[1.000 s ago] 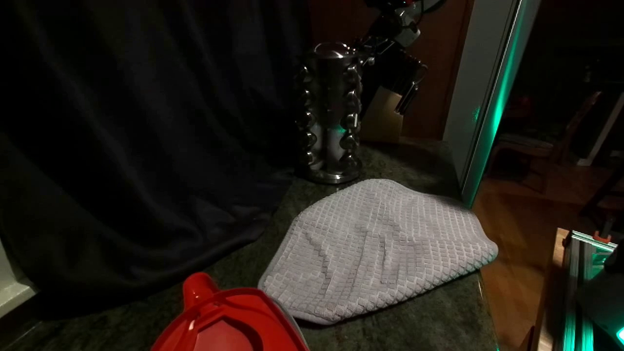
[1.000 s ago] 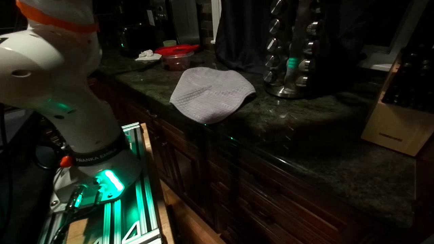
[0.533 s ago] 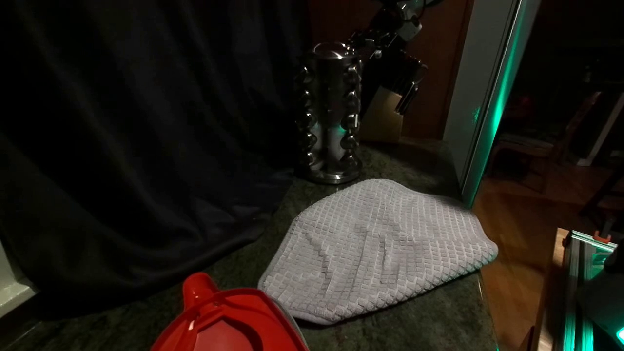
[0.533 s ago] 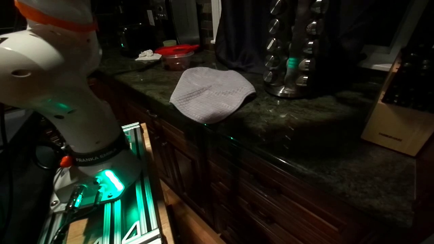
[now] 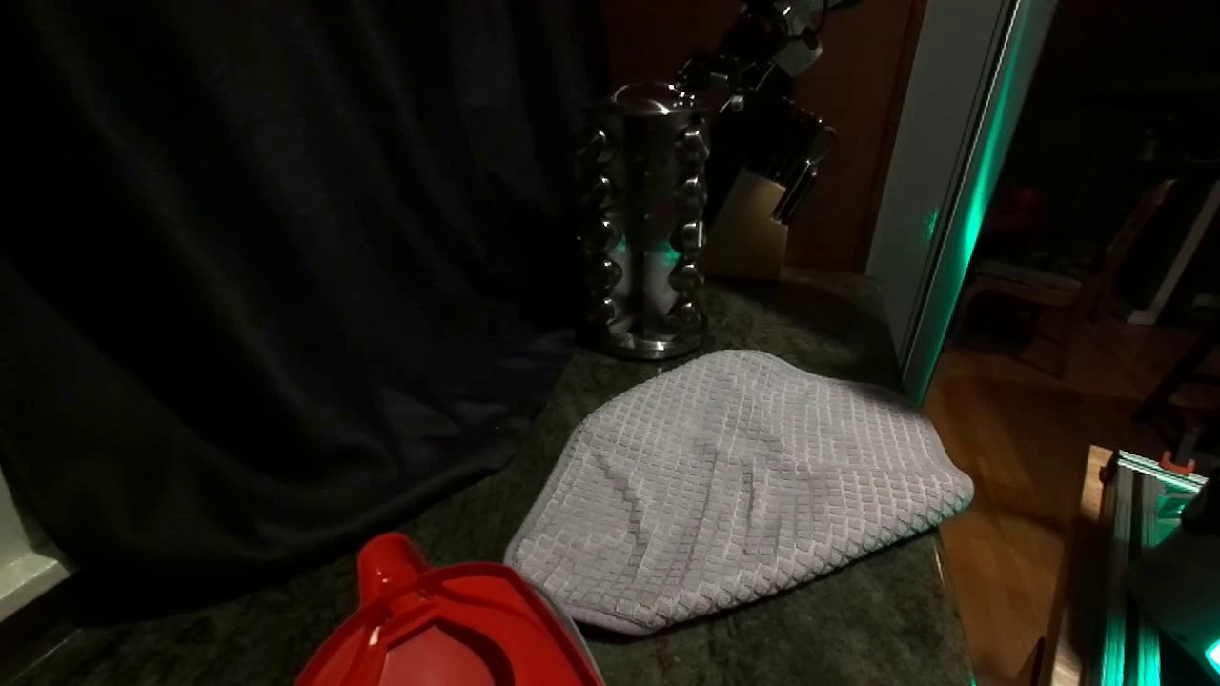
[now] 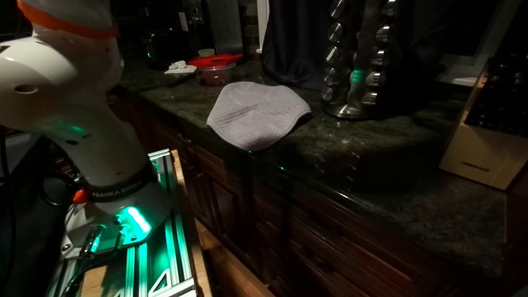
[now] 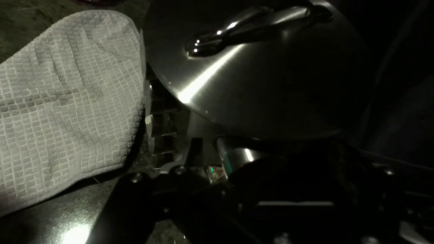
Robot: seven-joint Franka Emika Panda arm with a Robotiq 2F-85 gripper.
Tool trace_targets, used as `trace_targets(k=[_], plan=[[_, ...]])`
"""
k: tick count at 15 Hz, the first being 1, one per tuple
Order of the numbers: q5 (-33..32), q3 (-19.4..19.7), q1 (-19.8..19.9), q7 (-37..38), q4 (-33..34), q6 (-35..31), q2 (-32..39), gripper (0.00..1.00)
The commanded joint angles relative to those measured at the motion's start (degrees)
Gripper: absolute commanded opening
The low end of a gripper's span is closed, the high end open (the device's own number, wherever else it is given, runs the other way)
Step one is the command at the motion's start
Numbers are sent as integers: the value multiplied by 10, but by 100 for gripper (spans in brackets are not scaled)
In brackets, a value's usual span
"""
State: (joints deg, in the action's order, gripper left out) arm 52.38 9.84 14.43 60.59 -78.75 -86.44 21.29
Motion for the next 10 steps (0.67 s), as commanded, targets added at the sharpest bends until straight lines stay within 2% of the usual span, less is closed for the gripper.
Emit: trace_targets(k=[1,10], plan=[[-6,2,-6,1,3,-11,1,100],[-44,3,-15,-1,9,-51,12,100]])
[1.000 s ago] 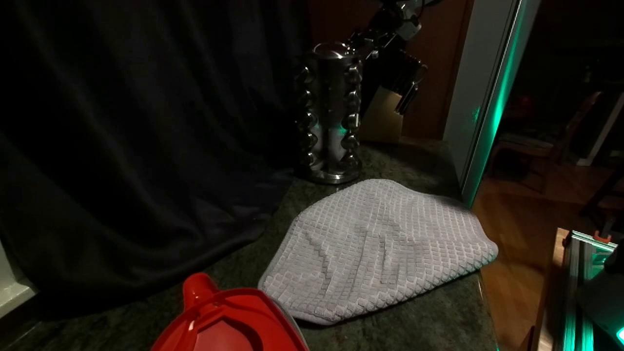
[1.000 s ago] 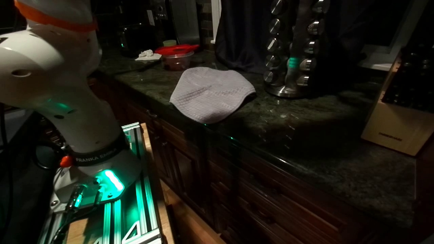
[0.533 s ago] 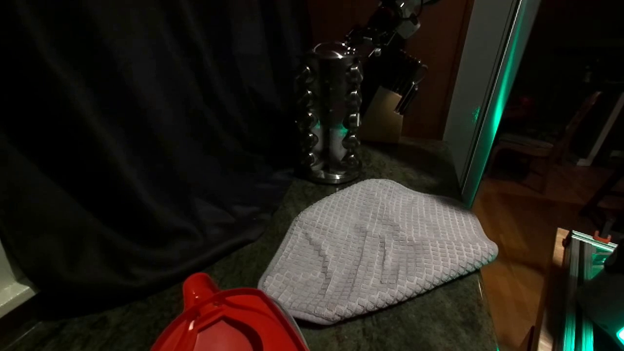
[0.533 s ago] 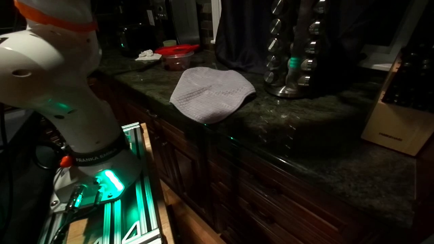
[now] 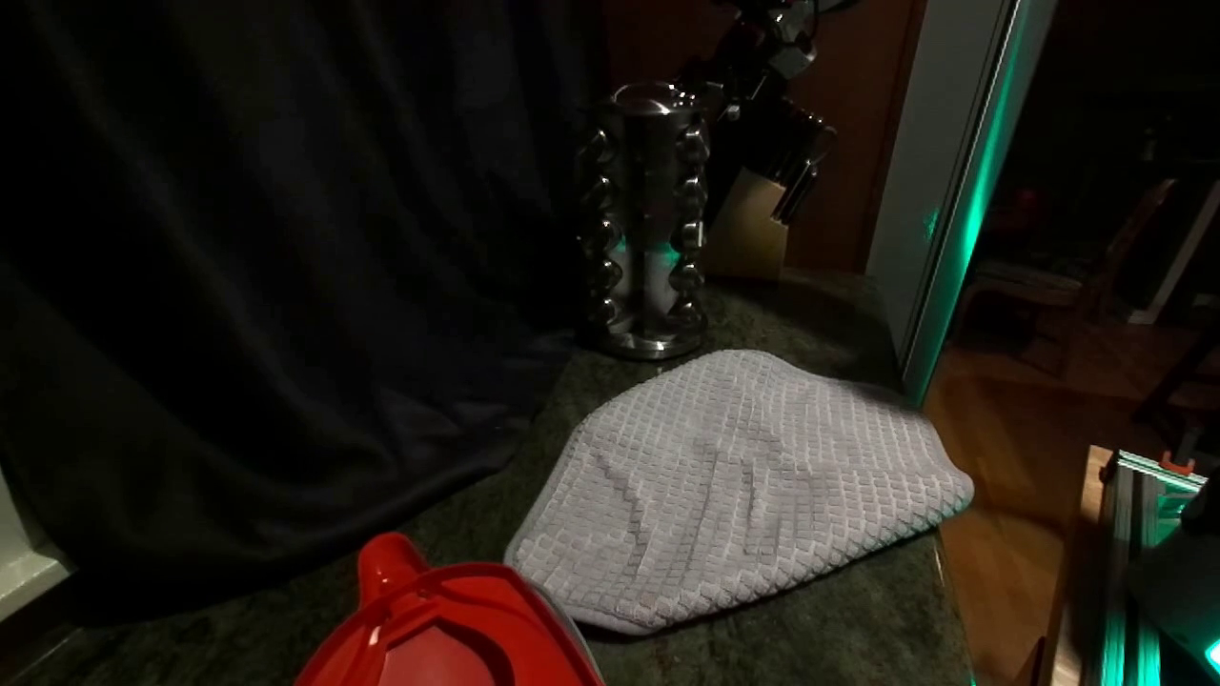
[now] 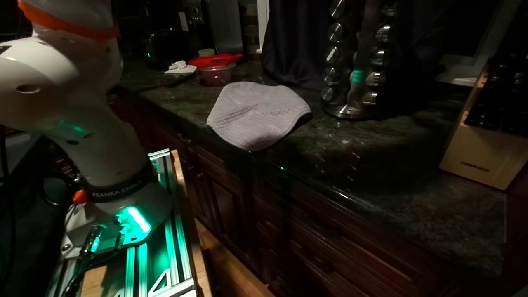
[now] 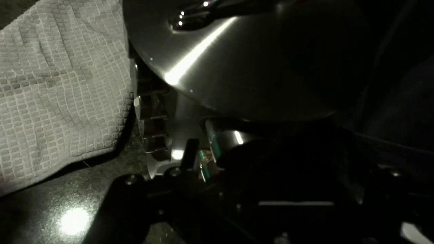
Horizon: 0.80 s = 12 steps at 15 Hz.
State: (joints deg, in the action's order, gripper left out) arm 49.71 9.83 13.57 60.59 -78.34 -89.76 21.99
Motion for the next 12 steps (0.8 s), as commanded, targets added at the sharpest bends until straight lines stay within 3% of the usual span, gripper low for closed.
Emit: trace_targets(k=[1,12], plan=[[-20,1,-7,-1,5,-21,6,100],[-24,-13,-12,-3,30,-8,34,98]])
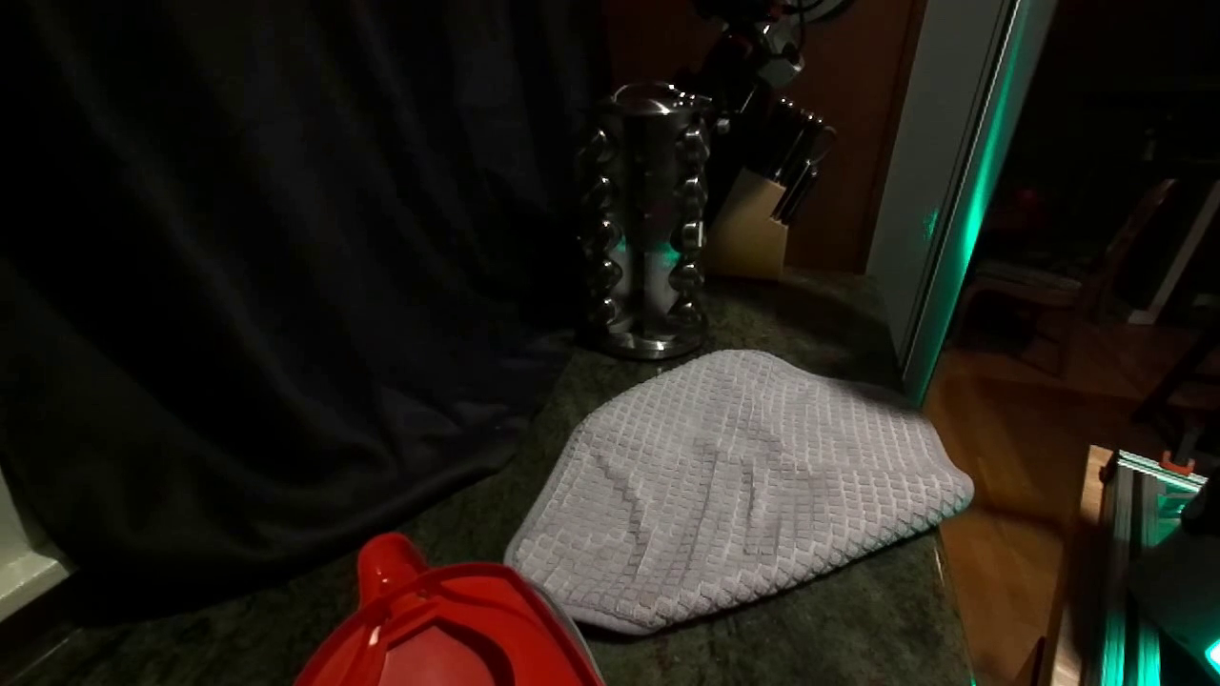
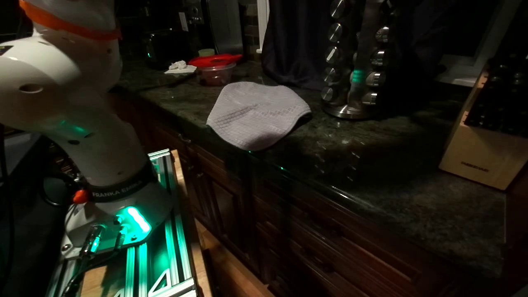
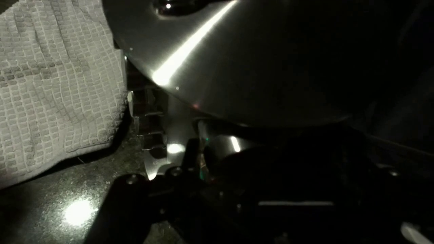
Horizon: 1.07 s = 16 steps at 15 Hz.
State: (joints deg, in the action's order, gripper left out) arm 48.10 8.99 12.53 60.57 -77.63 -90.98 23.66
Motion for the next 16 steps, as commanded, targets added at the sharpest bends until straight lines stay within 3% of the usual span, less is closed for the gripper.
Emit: trace_targets(k=[1,2,3,4,7,9,16], plan=[[-8,-6,-2,-4,26,6,20,96],[-10,-8,-3,-4,31,7,22,93],[-10,-9,-3,-5,34,9,25,78],[-9,-10,-2,-6,38,11,27,69],[-11,-10,1,-11,46,14,30,43],[-12,-10,3,-16,46,13,30,31],[-18,-9,4,-32,30,16,15,26]])
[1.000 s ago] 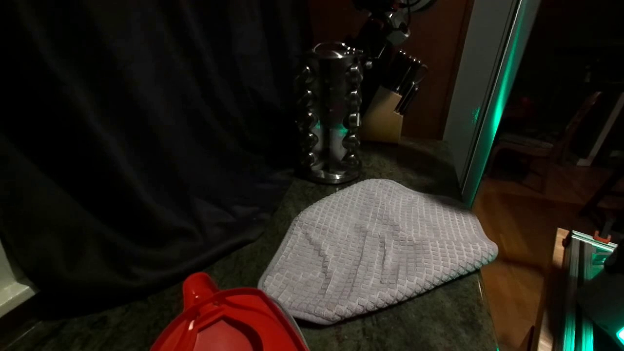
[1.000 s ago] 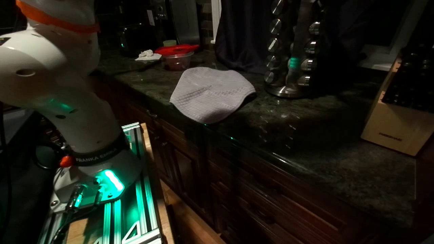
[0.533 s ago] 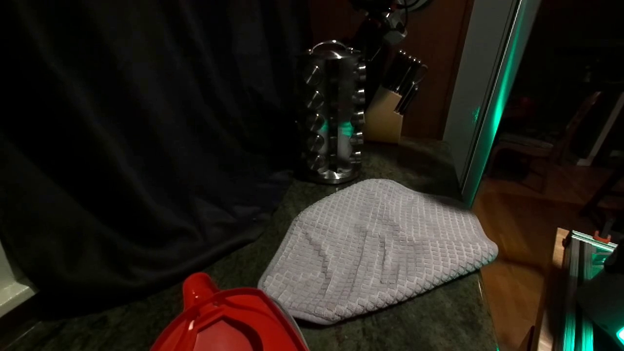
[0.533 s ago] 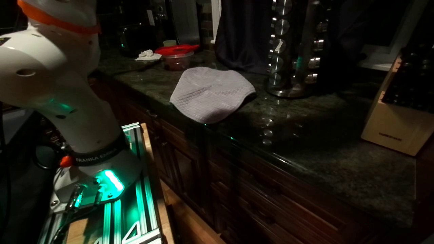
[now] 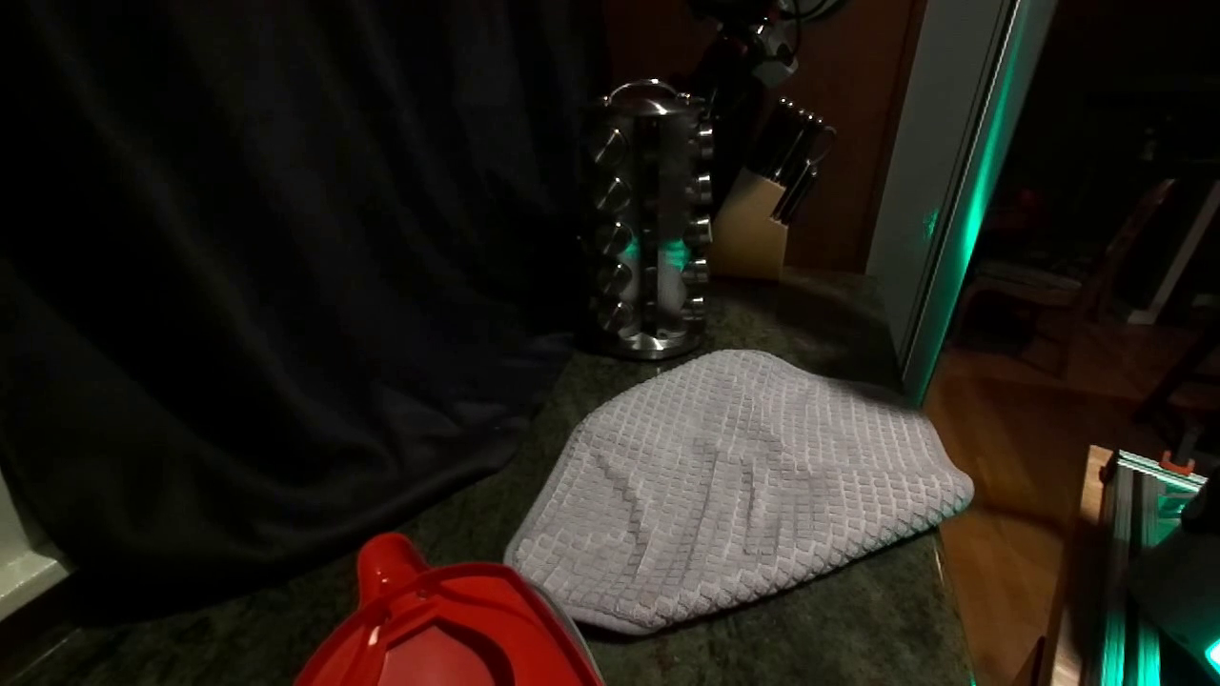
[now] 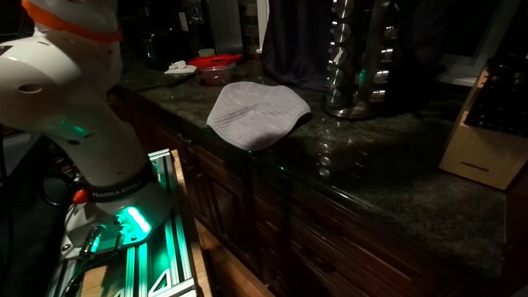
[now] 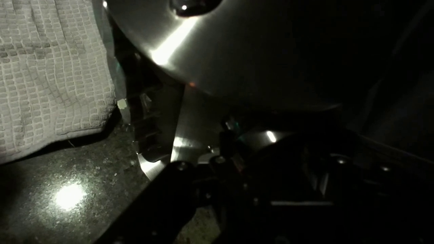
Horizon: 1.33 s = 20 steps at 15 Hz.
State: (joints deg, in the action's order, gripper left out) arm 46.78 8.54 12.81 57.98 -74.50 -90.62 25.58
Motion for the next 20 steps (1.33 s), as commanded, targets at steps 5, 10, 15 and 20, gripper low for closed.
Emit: trace_targets(k=[5,10,15,20], plan=[[-6,-3,-5,17,-29,17,-29,26],[-12,3,-16,112,-69,-2,-59,26],[2,8,-23,197,-146,-67,-102,26],[13,7,-25,203,-217,-119,-144,26]])
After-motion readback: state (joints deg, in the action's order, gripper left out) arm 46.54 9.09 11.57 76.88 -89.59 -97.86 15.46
